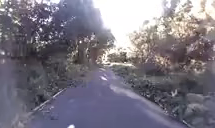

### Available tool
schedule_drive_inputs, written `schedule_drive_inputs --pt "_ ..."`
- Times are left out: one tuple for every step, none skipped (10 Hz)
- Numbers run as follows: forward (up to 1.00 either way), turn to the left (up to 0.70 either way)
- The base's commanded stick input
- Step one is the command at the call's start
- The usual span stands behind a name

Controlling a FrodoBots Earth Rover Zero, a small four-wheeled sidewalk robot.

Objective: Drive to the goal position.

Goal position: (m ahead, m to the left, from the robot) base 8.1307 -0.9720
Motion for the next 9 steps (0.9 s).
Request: schedule_drive_inputs --pt "0.7 0.0" --pt "0.7 0.0" --pt "0.7 0.0" --pt "0.7 0.0" --pt "0.7 0.0" --pt "0.7 0.0" --pt "0.7 0.0" --pt "0.7 0.0" --pt "0.7 0.0"
